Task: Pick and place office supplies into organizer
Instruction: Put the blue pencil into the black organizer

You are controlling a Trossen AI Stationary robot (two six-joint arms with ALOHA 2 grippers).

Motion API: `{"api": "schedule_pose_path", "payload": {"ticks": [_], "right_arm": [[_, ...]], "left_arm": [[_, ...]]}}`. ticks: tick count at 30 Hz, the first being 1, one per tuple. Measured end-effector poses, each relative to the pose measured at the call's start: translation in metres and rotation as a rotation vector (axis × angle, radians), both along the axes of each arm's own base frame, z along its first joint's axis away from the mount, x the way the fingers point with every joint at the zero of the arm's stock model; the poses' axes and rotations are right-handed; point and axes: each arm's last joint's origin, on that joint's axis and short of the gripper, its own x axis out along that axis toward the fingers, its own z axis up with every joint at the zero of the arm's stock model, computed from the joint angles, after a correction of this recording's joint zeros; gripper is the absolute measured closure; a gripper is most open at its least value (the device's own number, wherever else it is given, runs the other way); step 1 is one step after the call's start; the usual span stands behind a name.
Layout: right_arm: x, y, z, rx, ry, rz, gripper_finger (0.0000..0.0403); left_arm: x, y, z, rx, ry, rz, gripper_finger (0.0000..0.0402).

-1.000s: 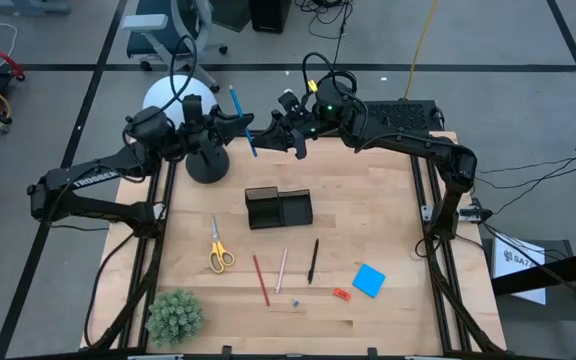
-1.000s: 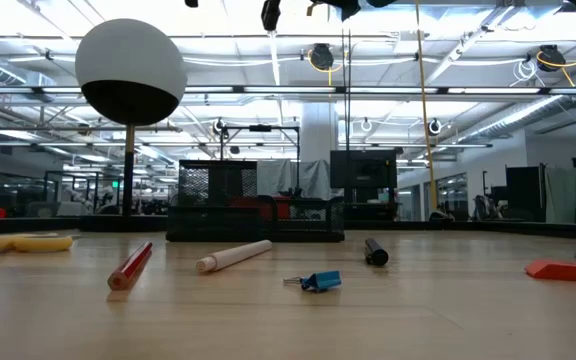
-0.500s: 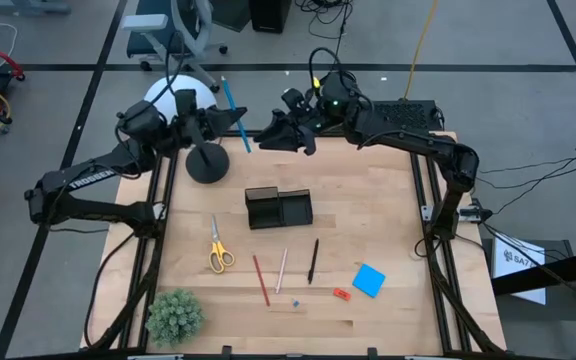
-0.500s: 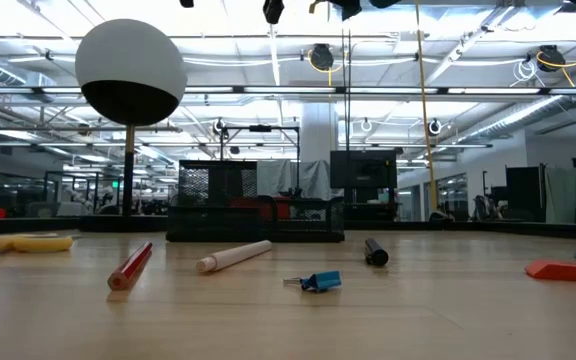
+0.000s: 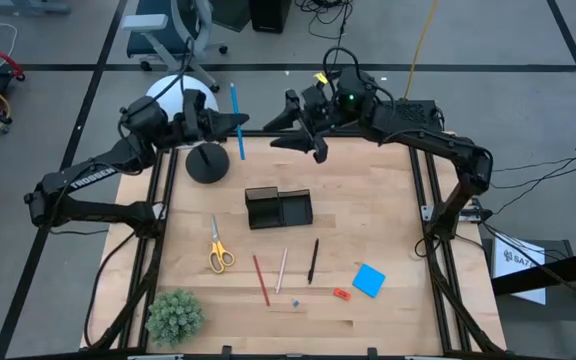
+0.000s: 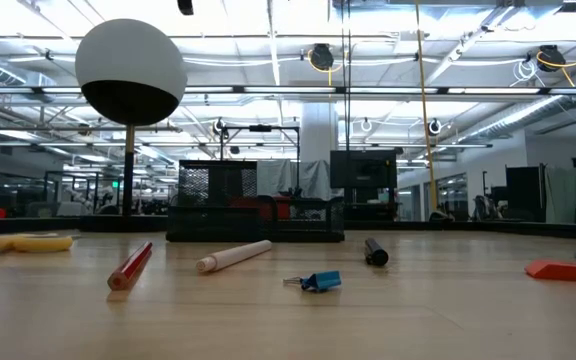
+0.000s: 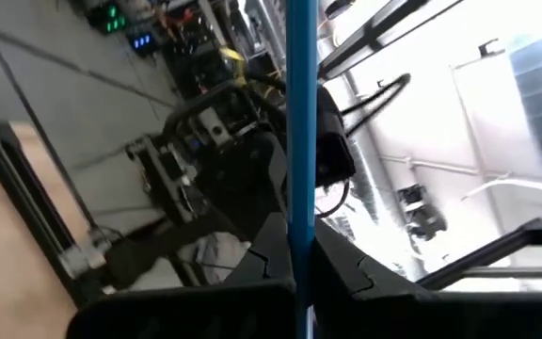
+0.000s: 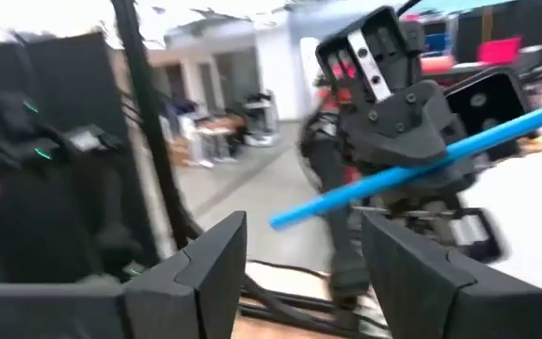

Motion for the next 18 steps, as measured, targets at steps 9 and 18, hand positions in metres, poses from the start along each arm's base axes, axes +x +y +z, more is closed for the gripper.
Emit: {"api": "schedule_pose_path", "payload": {"ticks": [9,18], "right_arm": [[-0.011,0.033,0.005,-0.4,0.026,-0.252,0.0206],[-0.009,0.066,0.005,-0.732,0.054,-0.435,0.0206]], "left_arm": [[-0.002,0.003,0.0,-0.121,-0.009,-0.057,0.0401],[0.002,0.004,-0.002,-0.224,-0.004,-0.108,0.0401]]}}
